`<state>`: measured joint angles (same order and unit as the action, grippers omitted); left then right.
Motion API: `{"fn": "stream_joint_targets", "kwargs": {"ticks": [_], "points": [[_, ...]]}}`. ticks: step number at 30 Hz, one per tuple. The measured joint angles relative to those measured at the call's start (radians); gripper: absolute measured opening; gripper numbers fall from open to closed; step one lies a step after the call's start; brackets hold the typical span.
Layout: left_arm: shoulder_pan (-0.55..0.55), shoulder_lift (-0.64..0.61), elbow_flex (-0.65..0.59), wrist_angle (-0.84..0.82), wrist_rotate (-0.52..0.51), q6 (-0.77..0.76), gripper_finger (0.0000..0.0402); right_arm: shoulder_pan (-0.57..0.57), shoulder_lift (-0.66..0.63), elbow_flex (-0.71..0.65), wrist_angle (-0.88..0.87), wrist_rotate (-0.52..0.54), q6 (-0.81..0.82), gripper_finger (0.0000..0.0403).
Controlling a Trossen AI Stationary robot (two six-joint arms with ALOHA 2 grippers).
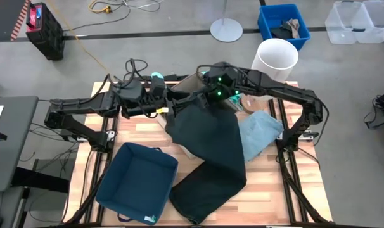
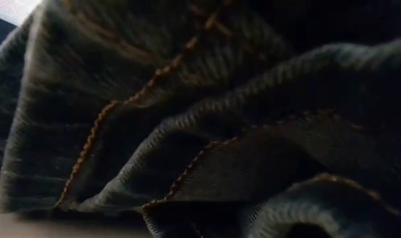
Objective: Sort clothes
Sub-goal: Put the blue pants into the white laundry organizer
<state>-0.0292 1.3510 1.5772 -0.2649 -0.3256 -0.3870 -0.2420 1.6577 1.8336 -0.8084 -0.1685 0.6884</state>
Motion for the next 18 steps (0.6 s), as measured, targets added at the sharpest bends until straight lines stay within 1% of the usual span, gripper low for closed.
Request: {"fn": "stream_joint_targets", "kwargs": {"ticks": [3, 6, 10, 13, 15, 18], "points": [[0.000, 0.000, 0.000, 0.001, 0.000, 0.000, 0.0173, -0.001, -0.001, 0.000, 0.070, -0.118, -0.021, 0.0081], [0.000, 0.000, 0.000, 0.001, 0.000, 0.000, 0.0173, 0.017, -0.003, 0.000, 0.160, -0.181, -0.040, 0.0081], [0.000, 0.000, 0.000, 0.001, 0.000, 0.000, 0.0173, 0.026, -0.003, 0.000, 0.250, -0.233, -0.022, 0.0081], [0.000, 0.000, 0.000, 0.001, 0.000, 0.000, 0.0173, 0.024, -0.003, 0.000, 0.320, -0.297, -0.001, 0.0081], [0.000, 0.000, 0.000, 0.002, 0.000, 0.000, 0.0173, 0.024, -0.004, 0.000, 0.348, -0.305, 0.015, 0.0081], [0.000, 0.000, -0.001, 0.001, 0.000, 0.000, 0.0173, 0.018, -0.004, 0.000, 0.338, -0.305, 0.004, 0.0081]]}}
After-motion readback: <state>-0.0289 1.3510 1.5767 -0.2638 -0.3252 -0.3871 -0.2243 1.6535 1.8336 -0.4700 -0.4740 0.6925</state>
